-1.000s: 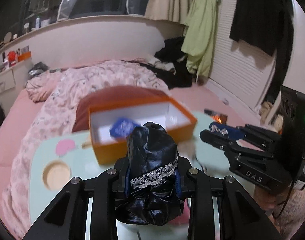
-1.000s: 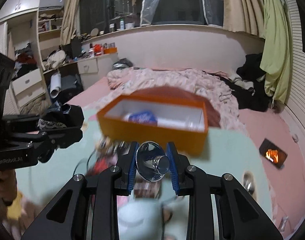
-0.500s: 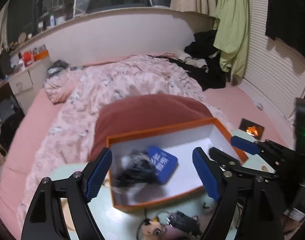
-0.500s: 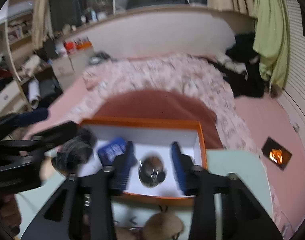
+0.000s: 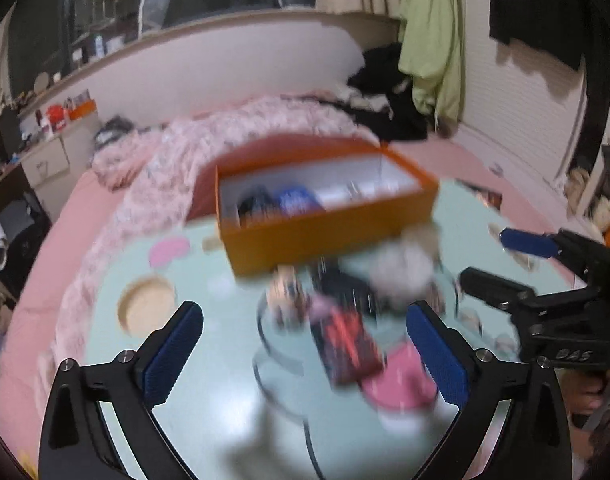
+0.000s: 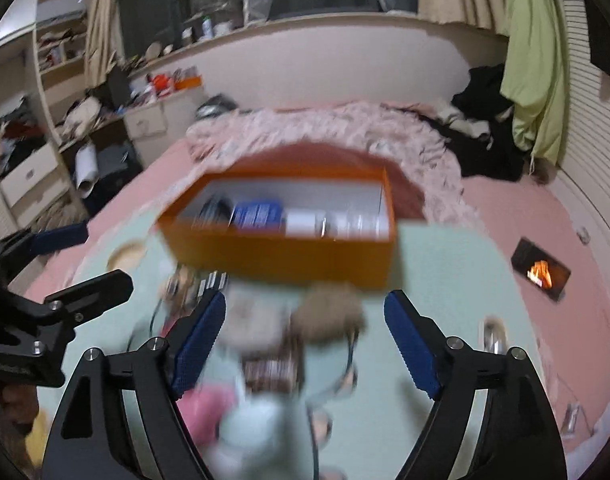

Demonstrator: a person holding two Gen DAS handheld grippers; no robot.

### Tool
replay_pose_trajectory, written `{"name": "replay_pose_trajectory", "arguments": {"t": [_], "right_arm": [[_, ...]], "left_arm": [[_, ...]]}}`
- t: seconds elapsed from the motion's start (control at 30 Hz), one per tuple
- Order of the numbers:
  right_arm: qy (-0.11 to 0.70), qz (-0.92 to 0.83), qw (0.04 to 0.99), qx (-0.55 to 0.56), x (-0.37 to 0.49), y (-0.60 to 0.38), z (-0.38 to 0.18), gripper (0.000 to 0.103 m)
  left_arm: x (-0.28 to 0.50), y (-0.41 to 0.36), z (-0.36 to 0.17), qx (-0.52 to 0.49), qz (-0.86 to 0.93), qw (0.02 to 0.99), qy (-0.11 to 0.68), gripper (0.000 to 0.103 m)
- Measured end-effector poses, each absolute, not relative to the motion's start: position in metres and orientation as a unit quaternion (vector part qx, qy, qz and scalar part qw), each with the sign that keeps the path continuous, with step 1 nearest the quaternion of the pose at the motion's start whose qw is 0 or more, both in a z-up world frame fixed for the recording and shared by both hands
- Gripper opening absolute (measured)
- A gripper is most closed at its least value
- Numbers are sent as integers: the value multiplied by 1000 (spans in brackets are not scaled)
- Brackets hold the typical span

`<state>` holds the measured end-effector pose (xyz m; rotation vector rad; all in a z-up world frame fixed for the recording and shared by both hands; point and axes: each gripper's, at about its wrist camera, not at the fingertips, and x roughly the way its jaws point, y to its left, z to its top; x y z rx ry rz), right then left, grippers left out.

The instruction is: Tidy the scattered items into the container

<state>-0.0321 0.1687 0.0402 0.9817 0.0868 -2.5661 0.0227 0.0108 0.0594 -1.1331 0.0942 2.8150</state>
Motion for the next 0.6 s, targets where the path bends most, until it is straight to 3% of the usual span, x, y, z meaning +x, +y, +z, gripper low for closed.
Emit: {"name": "replay_pose_trajectory", "arguments": {"t": [0.3, 0.4, 0.6], "right_arm": [[64, -888, 181, 417, 5, 173, -14, 82], [85, -895, 171, 403, 5, 171, -19, 101], [74, -899, 187, 389, 3, 178, -23, 103]], "left_arm": [[39, 3, 19, -428, 903, 32, 28, 102], [31, 0, 2, -460, 887, 32, 20, 103], [36, -4, 1, -442, 896, 37, 20, 103]]}}
